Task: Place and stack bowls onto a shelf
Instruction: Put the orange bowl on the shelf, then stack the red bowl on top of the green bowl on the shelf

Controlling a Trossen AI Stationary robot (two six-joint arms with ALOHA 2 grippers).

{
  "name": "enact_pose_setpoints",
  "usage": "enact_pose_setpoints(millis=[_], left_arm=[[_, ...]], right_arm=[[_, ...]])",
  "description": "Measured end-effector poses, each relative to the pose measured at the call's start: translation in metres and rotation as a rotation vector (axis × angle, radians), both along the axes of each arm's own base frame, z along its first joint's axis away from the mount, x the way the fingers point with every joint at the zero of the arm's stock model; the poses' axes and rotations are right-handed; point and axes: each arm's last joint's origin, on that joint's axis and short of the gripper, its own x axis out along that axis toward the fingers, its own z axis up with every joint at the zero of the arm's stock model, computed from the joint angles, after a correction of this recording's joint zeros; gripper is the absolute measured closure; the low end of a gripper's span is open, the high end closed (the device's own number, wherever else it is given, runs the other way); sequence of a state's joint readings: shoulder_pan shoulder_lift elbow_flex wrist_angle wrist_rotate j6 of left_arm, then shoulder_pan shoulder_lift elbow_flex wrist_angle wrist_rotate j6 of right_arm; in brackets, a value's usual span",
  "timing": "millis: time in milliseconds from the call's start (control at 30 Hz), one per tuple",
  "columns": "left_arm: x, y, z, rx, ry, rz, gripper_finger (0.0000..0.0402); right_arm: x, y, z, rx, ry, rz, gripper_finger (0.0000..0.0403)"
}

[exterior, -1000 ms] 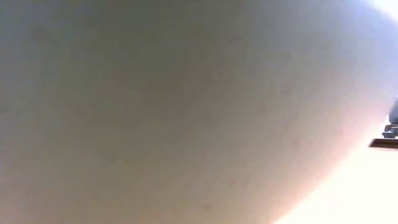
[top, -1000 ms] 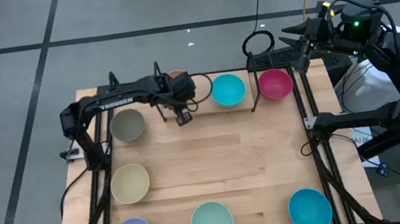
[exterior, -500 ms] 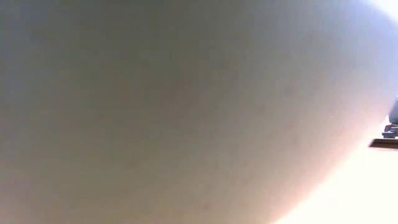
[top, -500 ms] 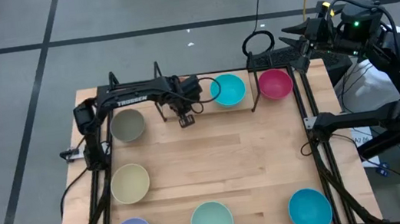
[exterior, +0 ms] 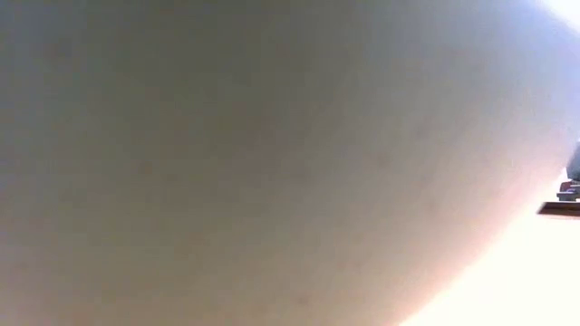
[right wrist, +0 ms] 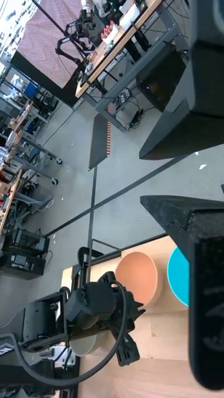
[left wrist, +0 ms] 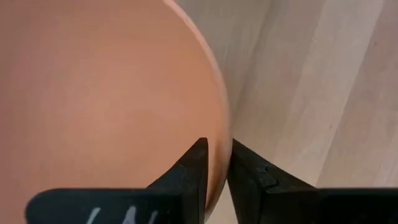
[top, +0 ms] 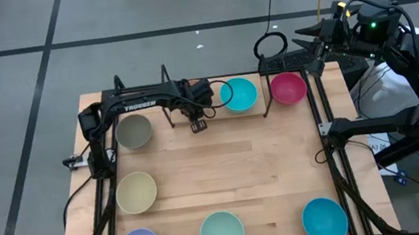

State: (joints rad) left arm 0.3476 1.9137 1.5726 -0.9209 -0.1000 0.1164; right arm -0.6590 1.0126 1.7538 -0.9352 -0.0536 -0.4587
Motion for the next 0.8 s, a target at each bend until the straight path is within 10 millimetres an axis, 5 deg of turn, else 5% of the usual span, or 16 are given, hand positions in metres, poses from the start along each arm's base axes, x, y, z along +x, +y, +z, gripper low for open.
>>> enact_pose_setpoints(millis=[267, 800], left_arm=[[0.0, 0.0, 0.004, 0.03, 0.014, 0.018, 0.0322], [-0.005, -0.009, 0.063, -0.035, 0.045, 0.016, 0.0321]], right_arm=[[0.0, 0.0, 0.0, 0.0, 0.0, 0.0, 0.0305], [-0.002, 0.001, -0.007, 0.022, 0.074, 0.009, 0.0305]])
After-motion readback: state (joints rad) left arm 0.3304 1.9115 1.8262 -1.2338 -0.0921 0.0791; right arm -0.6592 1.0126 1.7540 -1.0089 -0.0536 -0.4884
